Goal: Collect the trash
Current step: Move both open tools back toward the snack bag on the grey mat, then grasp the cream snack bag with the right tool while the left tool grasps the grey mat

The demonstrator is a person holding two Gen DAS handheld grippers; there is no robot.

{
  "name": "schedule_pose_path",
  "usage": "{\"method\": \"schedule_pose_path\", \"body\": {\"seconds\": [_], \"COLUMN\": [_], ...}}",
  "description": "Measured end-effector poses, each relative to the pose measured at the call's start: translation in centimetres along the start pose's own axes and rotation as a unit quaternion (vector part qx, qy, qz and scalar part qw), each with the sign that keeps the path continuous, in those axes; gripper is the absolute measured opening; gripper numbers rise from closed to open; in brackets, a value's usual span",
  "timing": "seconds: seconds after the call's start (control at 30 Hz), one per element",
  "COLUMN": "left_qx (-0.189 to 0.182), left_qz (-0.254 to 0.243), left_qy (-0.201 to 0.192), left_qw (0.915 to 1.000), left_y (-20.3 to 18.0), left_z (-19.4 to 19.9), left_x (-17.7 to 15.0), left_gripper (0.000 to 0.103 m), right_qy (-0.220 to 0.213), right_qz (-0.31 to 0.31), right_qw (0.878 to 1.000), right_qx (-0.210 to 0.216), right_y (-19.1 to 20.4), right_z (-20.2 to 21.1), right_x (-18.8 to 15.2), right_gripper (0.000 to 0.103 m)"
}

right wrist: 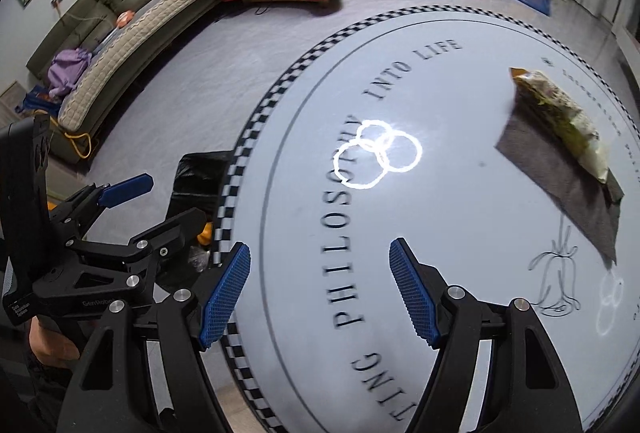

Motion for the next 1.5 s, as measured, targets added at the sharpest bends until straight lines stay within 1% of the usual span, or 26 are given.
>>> {"method": "schedule_pose_path", "body": {"seconds": [0.3,0.63,0.83,1.1,1.3,1.43,1.5], "left_qx": [-0.017,-0.030,-0.035,-0.058,-0.077,-0.083,-0.088], "left_qz": [-0.039,-0.079,-0.103,-0.126,-0.136,-0.152,-0.154], "left_qy": [0.013,0.035,0.046,0.056,0.064,0.077,0.083], "left_qw": [0.9990,0.9958,0.9930,0.9888,0.9857,0.9819,0.9806], "left_y": [-5.5,-10.6,-13.6,-18.0,-21.0,-23.1,-23.9], "left_z": [-2.7,-6.4,-8.6,-11.6,-13.9,-16.2,-17.2], "left_x": [2.5,4.4,5.7,7.8,9.0,9.5,9.8], "left_gripper": [0.097,0.097,0.097,0.097,0.097,0.097,0.097], "right_qy": [-0.007,-0.003,0.000,0.006,0.011,0.018,0.021], "right_qz": [-0.031,-0.058,-0.057,-0.056,-0.054,-0.044,-0.040], "right_qw": [0.999,0.997,0.996,0.992,0.988,0.988,0.989], "right_qx": [-0.023,-0.042,-0.069,-0.111,-0.143,-0.146,-0.139], "right_y": [-5.9,-11.6,-15.1,-19.9,-23.5,-25.0,-25.7], "right_z": [0.9,0.5,0.3,-0.1,-1.3,-2.5,-3.1], "right_x": [1.0,2.0,3.7,6.6,8.3,9.1,9.4], "right_gripper": [0.073,0.073,0.073,0.073,0.073,0.073,0.073]}}
Point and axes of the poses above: each gripper's, at about its wrist camera, not at the fingertips, and z roughly against the way its jaws point, y to its left, x to its top, the point moved 3 cm from there along -z, roughly the way its jaws point, and after that the axes turned 5 degrees about -y, right-handed, at the moved point
